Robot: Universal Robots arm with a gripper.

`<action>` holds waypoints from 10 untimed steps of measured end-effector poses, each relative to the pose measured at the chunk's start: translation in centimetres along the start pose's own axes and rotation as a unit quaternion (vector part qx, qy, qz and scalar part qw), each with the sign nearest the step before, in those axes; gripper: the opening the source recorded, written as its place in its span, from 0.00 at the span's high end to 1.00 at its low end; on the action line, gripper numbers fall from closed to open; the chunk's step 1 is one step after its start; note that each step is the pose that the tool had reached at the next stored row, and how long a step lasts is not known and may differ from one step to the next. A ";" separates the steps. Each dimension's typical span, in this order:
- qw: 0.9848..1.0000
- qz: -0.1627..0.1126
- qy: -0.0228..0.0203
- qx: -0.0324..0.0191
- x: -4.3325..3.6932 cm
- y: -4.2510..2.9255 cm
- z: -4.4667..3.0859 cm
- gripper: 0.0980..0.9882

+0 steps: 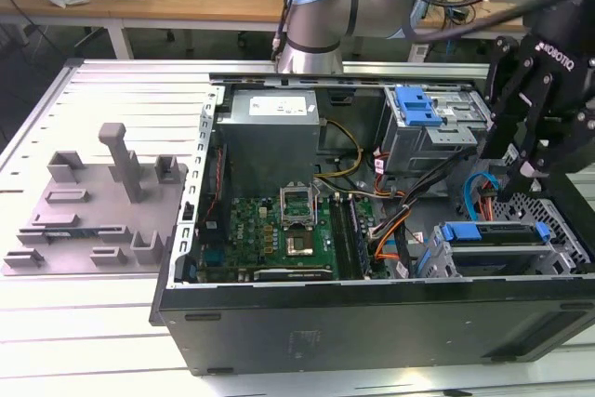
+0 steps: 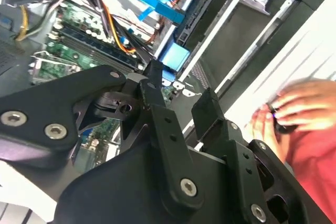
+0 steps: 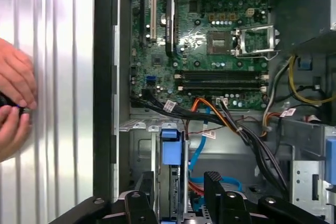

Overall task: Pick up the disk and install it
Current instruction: 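Insert the first disk wire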

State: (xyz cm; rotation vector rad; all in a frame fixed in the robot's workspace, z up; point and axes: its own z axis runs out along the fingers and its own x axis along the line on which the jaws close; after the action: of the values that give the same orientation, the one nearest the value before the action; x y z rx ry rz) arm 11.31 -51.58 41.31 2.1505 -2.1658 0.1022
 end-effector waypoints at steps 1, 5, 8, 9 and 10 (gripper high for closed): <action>1.000 0.000 0.008 0.000 -0.26 0.00 -0.02 0.54; 0.998 0.001 0.064 0.000 -2.00 0.01 -0.20 0.54; 0.994 0.002 0.113 0.000 -3.70 0.03 -0.40 0.71; 0.993 0.002 0.122 0.000 -4.02 0.03 -0.42 0.71; 0.991 0.002 0.133 0.000 -4.36 0.03 -0.48 0.71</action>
State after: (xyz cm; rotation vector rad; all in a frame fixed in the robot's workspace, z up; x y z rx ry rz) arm 11.32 -47.19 41.31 1.9997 -2.0179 0.3669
